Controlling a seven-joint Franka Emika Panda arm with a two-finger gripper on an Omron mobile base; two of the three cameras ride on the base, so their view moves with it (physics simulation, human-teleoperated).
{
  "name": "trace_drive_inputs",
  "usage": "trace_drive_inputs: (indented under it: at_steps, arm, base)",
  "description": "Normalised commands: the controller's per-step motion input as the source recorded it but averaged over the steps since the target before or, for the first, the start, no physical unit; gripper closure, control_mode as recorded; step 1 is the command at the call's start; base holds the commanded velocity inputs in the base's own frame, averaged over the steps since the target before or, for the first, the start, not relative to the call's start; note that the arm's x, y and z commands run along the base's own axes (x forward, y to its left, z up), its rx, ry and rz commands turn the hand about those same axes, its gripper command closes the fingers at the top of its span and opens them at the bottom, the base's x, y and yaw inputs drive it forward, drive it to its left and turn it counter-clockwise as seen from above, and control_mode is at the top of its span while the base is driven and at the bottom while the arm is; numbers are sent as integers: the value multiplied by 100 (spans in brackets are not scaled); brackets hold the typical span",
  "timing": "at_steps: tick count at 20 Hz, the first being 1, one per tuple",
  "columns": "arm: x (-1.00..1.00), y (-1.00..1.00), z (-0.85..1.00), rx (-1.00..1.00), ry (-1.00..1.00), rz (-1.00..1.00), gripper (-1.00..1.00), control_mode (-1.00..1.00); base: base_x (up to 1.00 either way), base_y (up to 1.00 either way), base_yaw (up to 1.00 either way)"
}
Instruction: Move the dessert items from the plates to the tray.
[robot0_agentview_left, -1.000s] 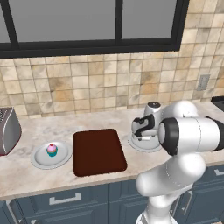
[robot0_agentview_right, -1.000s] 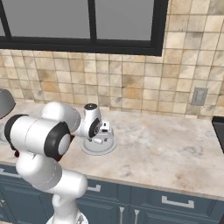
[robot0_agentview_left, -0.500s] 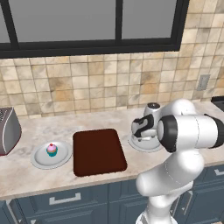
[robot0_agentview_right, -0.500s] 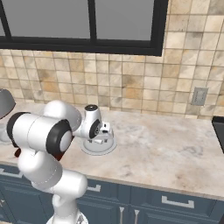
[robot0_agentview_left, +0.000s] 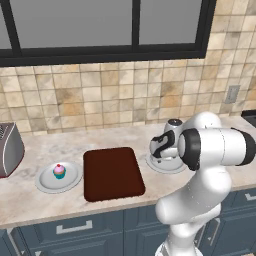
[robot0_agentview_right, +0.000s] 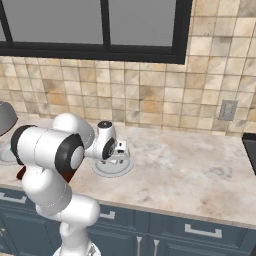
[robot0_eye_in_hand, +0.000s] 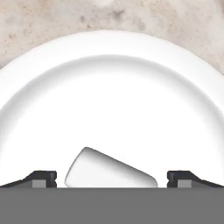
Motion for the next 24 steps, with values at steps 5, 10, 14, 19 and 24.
trace_drive_inputs:
  at_steps: [5, 10, 14, 19, 24]
  arm:
    - [1, -2, 0, 0, 0, 2, -100, -100]
    - [0, 0, 0, 0, 0, 0, -100, -100]
    - [0, 0, 0, 0, 0, 0, -100, -100]
    - [0, 0, 0, 0, 0, 0, 100, -100]
    - [0, 0, 0, 0, 0, 0, 100, -100]
  base:
    - [0, 0, 0]
    - [0, 0, 0]
    - [0, 0, 0]
    - [0, 0, 0]
    - [0, 0, 0]
